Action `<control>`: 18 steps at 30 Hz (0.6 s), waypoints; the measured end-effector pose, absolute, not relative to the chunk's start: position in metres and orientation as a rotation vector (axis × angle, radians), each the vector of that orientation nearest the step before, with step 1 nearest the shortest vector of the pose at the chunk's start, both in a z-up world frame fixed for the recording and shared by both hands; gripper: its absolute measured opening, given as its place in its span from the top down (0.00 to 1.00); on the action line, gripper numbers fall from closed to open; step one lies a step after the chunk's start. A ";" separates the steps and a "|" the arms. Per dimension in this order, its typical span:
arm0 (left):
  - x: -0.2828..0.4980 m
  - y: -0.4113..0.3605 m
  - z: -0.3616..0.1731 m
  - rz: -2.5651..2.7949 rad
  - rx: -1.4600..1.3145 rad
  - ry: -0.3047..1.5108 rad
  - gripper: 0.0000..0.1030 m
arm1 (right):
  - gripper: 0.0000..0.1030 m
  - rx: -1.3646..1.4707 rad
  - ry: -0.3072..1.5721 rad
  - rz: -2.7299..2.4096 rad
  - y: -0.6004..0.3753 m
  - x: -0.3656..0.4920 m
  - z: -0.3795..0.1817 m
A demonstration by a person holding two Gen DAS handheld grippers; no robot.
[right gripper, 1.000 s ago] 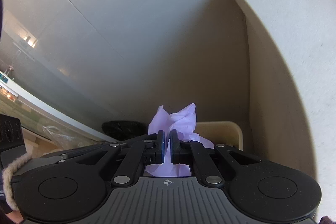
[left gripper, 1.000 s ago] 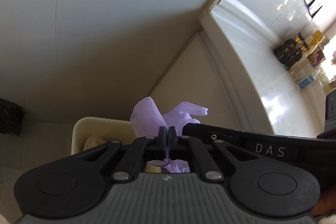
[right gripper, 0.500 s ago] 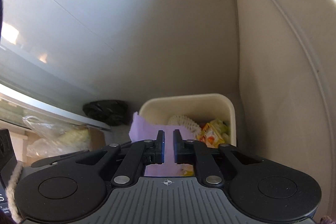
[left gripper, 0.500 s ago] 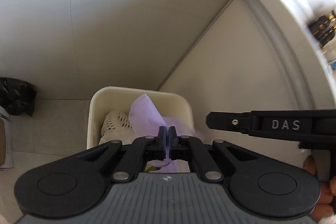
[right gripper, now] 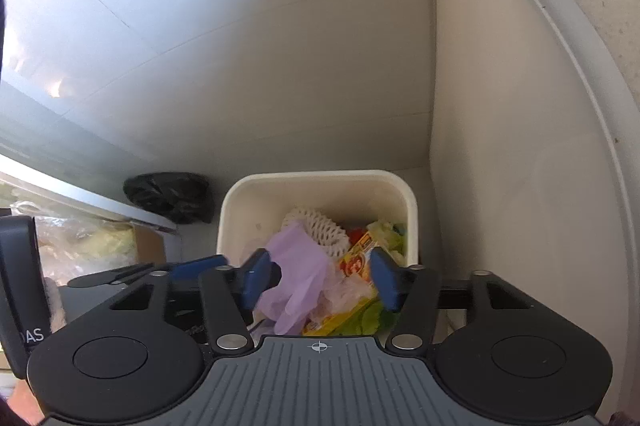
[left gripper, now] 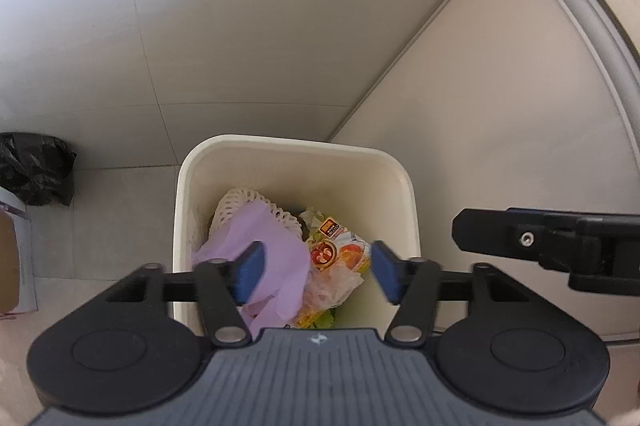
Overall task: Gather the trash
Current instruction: 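Open both tools to drop the purple glove into the bin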
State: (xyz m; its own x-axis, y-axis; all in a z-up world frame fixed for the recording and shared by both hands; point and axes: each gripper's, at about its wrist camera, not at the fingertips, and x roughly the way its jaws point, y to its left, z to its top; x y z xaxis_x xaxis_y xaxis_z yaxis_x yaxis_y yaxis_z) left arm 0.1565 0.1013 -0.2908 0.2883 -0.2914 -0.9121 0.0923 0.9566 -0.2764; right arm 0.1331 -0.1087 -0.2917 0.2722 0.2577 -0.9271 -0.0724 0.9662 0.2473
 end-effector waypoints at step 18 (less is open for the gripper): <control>0.140 0.121 -0.262 -0.189 -0.139 1.259 0.08 | 0.22 0.120 1.232 0.210 -0.099 0.115 -0.266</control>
